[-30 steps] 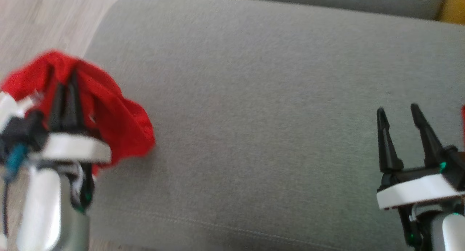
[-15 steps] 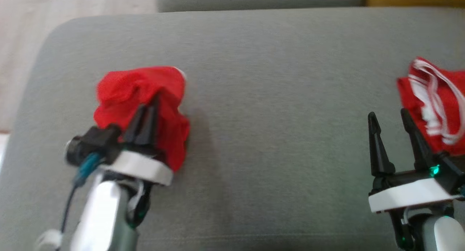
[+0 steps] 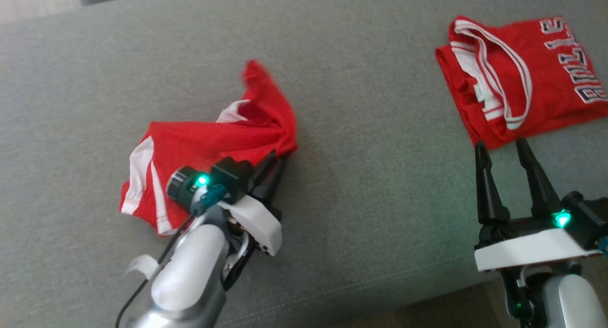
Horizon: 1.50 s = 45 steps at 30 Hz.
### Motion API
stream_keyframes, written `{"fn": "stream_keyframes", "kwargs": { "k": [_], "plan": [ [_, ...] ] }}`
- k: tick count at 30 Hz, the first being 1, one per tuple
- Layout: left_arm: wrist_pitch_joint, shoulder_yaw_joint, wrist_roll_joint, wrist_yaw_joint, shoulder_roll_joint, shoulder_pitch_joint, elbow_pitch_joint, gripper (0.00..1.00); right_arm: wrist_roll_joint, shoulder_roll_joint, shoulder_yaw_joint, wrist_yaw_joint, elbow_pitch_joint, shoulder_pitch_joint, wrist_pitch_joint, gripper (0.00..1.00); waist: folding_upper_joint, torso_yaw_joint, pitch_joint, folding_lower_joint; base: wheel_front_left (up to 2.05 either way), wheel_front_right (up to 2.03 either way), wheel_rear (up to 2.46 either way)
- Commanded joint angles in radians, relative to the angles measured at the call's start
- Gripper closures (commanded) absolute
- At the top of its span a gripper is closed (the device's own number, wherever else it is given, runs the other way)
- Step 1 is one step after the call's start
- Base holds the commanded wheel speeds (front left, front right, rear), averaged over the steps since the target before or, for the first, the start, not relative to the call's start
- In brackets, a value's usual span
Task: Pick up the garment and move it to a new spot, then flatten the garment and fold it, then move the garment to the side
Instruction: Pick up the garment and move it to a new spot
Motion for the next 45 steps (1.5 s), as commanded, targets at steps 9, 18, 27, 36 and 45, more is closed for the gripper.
{"fn": "stream_keyframes", "kwargs": {
  "k": [9,18,27,36,45],
  "plan": [
    [-0.035,-0.074,-0.074,0.018,0.002,-0.066,0.015,0.00,-0.017,-0.005,0.024,-0.001,0.001,-0.041,-0.017,0.00,0.0000,-0.020,0.005,0.0000,0.00,0.00,0.00],
    [-0.038,-0.013,-0.074,0.088,0.023,0.059,-0.199,0.00,-0.050,-0.005,0.026,-0.001,-0.001,-0.011,0.012,0.00,0.0000,0.064,-0.089,0.0000,0.00,0.00,0.00],
    [-0.039,0.175,-0.092,0.168,0.091,0.179,-0.324,0.00,-0.065,-0.005,0.019,-0.001,-0.016,0.032,0.046,0.00,0.0000,0.174,-0.150,0.0000,0.00,0.00,0.00],
    [-0.039,0.287,-0.072,0.199,0.156,0.306,-0.376,0.00,-0.084,-0.009,0.027,-0.001,-0.013,0.058,0.075,0.00,0.0000,0.207,-0.203,0.0000,0.00,0.00,0.00],
    [-0.039,0.298,-0.060,0.226,0.168,0.403,-0.409,0.00,-0.076,-0.011,0.037,-0.001,-0.008,0.093,0.094,0.00,0.0000,0.192,-0.236,0.0000,0.00,0.00,0.00]
  ]
}}
